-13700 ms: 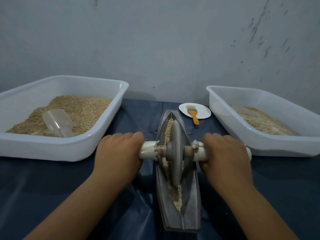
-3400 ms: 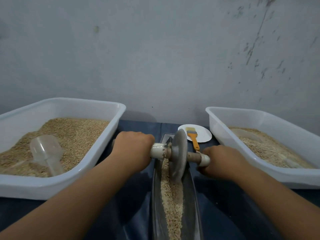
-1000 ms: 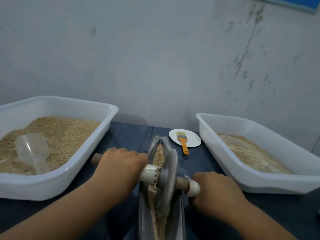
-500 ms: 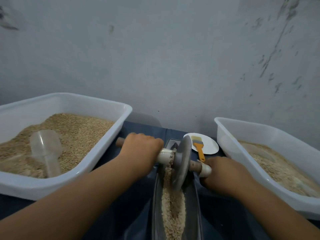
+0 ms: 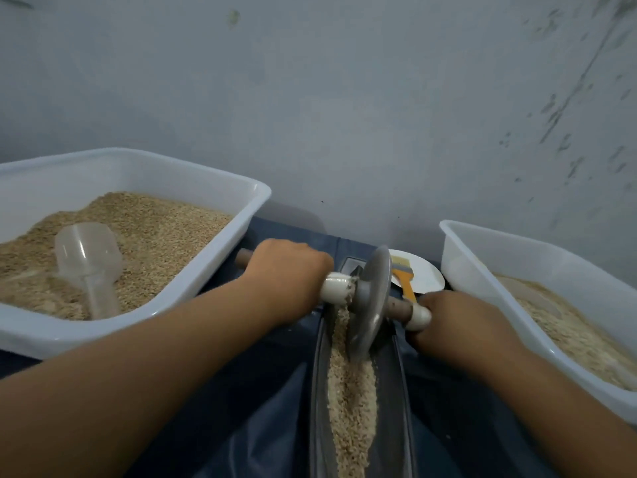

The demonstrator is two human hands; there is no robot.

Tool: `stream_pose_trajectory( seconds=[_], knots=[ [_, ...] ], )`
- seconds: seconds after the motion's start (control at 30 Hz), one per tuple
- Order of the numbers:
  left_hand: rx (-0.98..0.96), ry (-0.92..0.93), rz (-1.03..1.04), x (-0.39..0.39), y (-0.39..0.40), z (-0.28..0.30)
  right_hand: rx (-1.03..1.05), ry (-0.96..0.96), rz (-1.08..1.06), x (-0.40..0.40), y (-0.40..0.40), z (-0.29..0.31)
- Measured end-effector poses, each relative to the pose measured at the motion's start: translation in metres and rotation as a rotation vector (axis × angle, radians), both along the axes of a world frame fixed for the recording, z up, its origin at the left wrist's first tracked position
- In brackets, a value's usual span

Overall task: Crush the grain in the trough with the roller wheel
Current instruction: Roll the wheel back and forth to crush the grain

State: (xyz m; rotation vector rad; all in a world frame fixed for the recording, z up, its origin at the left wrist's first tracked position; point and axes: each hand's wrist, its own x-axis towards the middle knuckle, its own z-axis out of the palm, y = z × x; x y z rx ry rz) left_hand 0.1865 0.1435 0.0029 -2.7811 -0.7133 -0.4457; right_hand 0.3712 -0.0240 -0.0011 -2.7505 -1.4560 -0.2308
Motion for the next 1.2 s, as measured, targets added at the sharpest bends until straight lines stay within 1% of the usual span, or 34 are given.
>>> stream_pose_trajectory(
  seconds=[0.1, 0.3, 0.43, 0.5, 0.6, 0.63, 0.77, 0.87, 0.97, 1.2],
  knots=[
    [-0.038, 0.0, 0.028, 0.005, 0.003, 0.009, 0.022, -0.018, -0.022, 0.0, 0.014, 0.009],
    [0.014, -0.026, -0.003, -0.005, -0.002, -0.009, 0.017, -0.024, 0.005, 0.0, -0.002, -0.005],
    [-0.06, 0.063, -0.011, 0.0, 0.0, 0.013, -0.003, 0.042, -0.049, -0.001, 0.008, 0.005],
    [-0.043, 0.079, -0.023, -0.002, -0.003, 0.014, -0.008, 0.097, -0.046, -0.003, 0.001, 0.001],
    [0.016, 0.057, -0.052, -0.007, -0.01, 0.003, -0.061, 0.251, -0.032, -0.009, -0.015, -0.006],
    [0.028, 0.045, -0.059, -0.009, -0.011, 0.001, -0.061, 0.258, -0.025, -0.01, -0.017, -0.007],
    [0.001, 0.027, -0.036, -0.009, -0.014, 0.006, 0.029, 0.125, -0.038, -0.012, -0.015, -0.005],
    [0.034, 0.016, -0.037, -0.009, -0.017, 0.006, 0.014, 0.163, -0.043, -0.016, -0.018, -0.007],
    [0.021, 0.03, -0.034, -0.013, -0.02, 0.003, -0.014, 0.209, -0.043, -0.02, -0.022, -0.005],
    [-0.058, 0.058, -0.007, -0.03, -0.032, 0.0, -0.044, 0.116, -0.029, -0.036, -0.027, 0.004]
  ],
)
